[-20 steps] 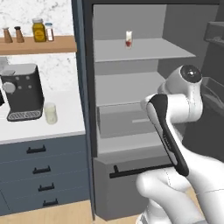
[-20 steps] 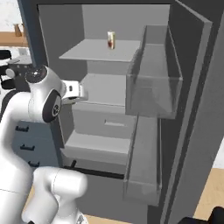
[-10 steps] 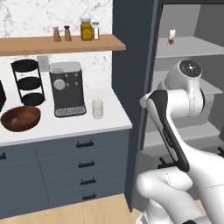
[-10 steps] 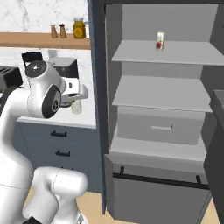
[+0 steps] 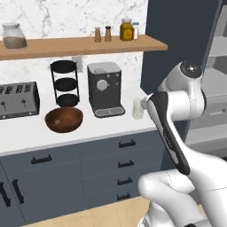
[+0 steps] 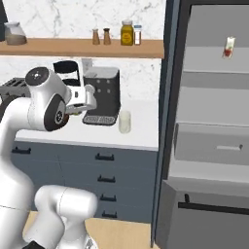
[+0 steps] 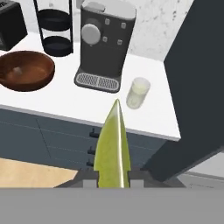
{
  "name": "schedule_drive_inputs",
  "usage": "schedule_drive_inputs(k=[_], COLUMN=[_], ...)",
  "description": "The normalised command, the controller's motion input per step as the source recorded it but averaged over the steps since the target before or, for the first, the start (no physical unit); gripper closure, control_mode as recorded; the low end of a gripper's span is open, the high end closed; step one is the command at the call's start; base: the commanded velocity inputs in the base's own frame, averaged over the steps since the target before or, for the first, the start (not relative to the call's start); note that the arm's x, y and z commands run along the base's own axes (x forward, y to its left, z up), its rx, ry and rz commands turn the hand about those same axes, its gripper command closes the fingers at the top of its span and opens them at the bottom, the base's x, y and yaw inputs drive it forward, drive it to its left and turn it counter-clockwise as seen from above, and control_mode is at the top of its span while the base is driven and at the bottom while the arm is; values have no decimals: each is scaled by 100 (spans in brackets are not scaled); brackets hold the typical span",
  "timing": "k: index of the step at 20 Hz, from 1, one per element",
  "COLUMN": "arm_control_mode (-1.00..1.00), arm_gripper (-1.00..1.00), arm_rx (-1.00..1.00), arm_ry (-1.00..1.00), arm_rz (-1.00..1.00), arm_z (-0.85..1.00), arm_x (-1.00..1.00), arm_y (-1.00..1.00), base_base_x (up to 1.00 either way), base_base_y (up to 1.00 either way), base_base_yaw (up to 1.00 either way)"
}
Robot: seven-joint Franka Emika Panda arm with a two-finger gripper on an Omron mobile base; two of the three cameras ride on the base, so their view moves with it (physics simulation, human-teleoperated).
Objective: Grab a lemon wedge from the fridge and one ice cube from the ice bowl, and put them in the glass of lemonade.
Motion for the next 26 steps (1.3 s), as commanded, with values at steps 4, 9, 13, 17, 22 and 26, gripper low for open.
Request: schedule_drive_inputs(k=[4, 9, 13, 17, 22, 26], arm_control_mode=[100, 100, 100, 100, 100, -100], arm_gripper=[100, 100, 100, 100, 100, 100], arm_rx=[0, 0, 0, 0, 0, 0], arm_ry=[0, 0, 0, 0, 0, 0], arm_rz=[0, 0, 0, 0, 0, -1], arm_z=[0, 0, 0, 0, 0, 0], arm_x=[0, 0, 0, 0, 0, 0], arm_y=[0, 0, 0, 0, 0, 1], base_base_x=[64, 66, 60, 49, 12, 0], base_base_y=[20, 9, 21, 26, 17, 0], base_base_yaw=[-15, -18, -19, -19, -14, 0])
